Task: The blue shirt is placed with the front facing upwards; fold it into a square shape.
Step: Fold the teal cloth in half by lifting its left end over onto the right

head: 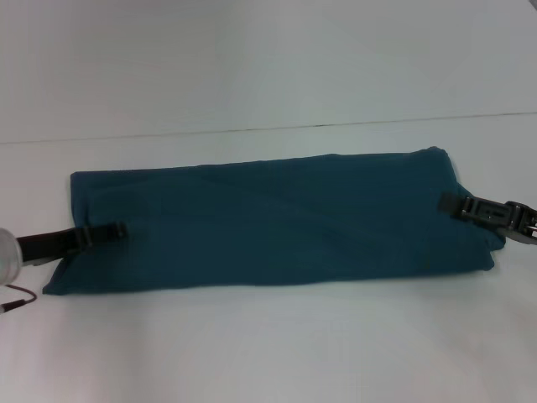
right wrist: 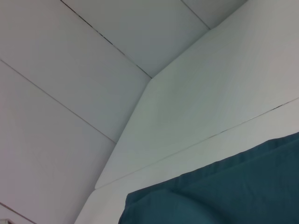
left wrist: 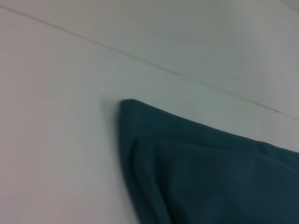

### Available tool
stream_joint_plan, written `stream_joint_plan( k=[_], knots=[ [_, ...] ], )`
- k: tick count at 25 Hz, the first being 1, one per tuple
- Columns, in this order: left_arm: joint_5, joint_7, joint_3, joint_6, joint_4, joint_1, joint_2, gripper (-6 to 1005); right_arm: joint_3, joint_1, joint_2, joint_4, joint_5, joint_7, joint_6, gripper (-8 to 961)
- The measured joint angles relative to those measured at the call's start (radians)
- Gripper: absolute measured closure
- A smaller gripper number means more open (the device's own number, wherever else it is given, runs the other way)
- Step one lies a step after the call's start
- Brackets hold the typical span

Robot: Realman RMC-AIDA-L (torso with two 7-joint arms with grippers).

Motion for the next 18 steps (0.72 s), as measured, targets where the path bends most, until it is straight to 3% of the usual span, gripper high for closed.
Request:
stream_joint_plan(
  k=[8,14,18],
  knots=[
    [-0.01,-0.019,-0.001,0.069,0.019,-0.026,-0.009,94,0.0,-0.003,0.0,0.0,0.001,-0.001,0.001,285],
    [-0.005,-0.034,0.048,0.078,0.019,-0.04,-0.002,108,0.0,-0.006,0.0,0.0,0.003,-0.005,0.001,285],
    [-0.005,-0.034,0.053,0.076,0.021,-0.04,-0.002,241,0.0,-0.006,0.0,0.0,0.004,-0.005,0.001,284]
  ],
)
